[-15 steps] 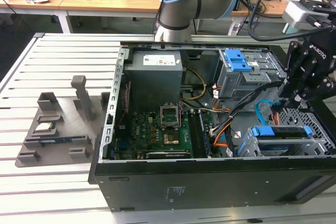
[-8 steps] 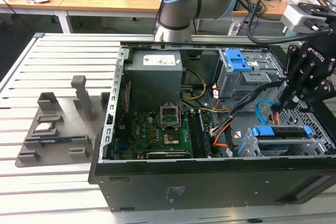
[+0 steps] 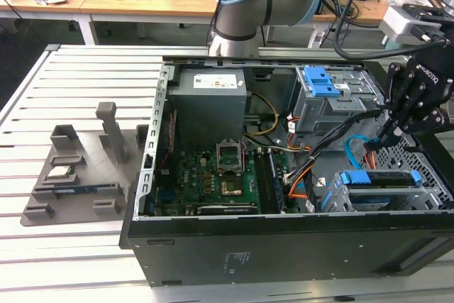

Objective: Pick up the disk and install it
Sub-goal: 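Insert the first disk wire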

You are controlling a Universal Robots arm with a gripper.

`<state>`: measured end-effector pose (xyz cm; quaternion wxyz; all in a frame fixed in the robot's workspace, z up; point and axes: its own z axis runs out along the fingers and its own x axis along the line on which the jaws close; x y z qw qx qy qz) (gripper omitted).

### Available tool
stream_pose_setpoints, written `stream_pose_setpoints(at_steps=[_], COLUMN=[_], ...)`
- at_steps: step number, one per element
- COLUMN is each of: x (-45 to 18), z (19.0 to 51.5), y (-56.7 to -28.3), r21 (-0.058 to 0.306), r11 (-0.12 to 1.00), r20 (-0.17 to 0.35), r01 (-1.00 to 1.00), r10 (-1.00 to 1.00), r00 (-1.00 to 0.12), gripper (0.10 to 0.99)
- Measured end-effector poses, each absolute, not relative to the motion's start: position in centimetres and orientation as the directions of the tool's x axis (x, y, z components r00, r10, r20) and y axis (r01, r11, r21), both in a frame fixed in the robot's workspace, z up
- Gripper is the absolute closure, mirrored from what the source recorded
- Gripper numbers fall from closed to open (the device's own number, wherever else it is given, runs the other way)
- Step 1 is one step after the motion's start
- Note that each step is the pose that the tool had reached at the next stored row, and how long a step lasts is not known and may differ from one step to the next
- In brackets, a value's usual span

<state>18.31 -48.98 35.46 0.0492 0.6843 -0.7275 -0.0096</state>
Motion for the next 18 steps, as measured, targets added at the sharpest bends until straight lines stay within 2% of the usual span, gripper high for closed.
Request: stream_pose_setpoints(at_steps=[18], x=[18.3], z=[35.5], y=[-52.2], r21=[0.081], r11=[0.063], r20=[0.059], r01=[-0.995], r10=[-0.997], r00=[-0.059], gripper=[0.918])
